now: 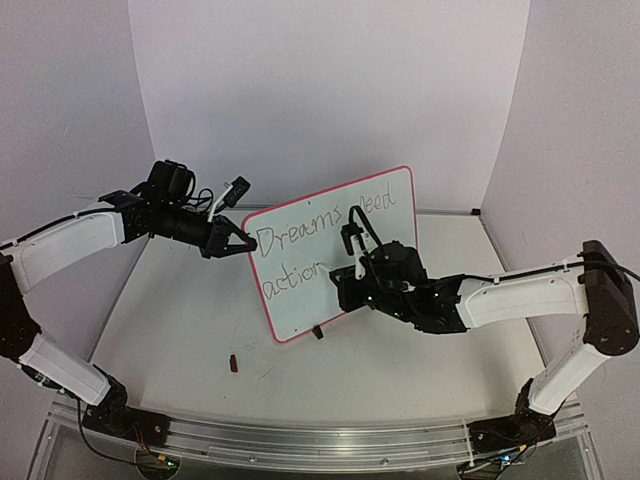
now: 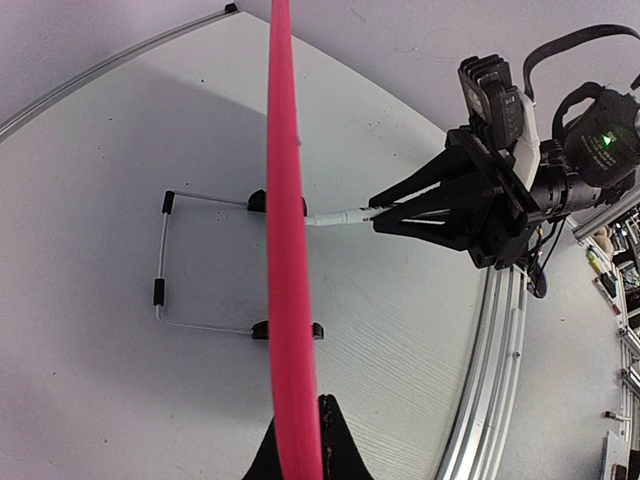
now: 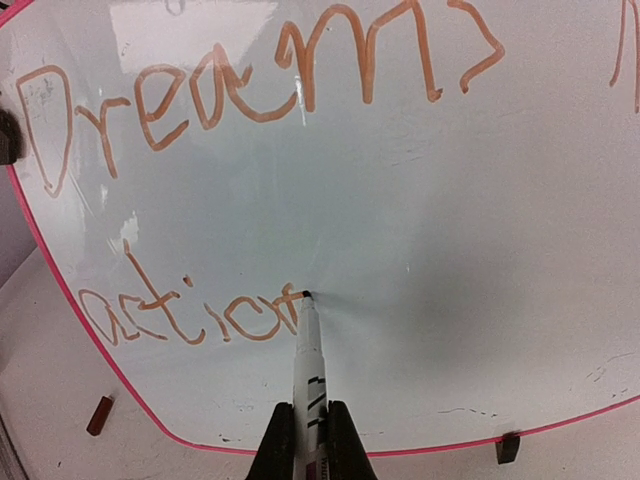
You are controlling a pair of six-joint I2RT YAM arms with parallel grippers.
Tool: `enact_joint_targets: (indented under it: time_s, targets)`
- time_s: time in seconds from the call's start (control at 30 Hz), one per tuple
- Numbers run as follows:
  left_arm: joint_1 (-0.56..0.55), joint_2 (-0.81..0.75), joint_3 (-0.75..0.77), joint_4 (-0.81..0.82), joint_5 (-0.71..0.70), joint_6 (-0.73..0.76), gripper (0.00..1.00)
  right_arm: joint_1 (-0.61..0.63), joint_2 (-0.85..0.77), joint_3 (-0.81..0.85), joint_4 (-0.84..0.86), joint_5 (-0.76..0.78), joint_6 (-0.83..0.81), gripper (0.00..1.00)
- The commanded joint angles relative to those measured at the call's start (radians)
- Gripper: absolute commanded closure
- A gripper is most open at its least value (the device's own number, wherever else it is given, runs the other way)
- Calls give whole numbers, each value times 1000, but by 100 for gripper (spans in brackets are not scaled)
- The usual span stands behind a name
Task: Write a sentence on the whiteboard
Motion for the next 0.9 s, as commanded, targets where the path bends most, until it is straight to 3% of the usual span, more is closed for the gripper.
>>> enact_joint_targets:
  time_s: [0.0,0.87]
  targets:
    - [-35,52,-17,-115,-25,30,100,-12,-14,30,37,74,9,100]
    - [-35,56,-15,-116,-25,30,100,-14,10,-52,20,44,100,100]
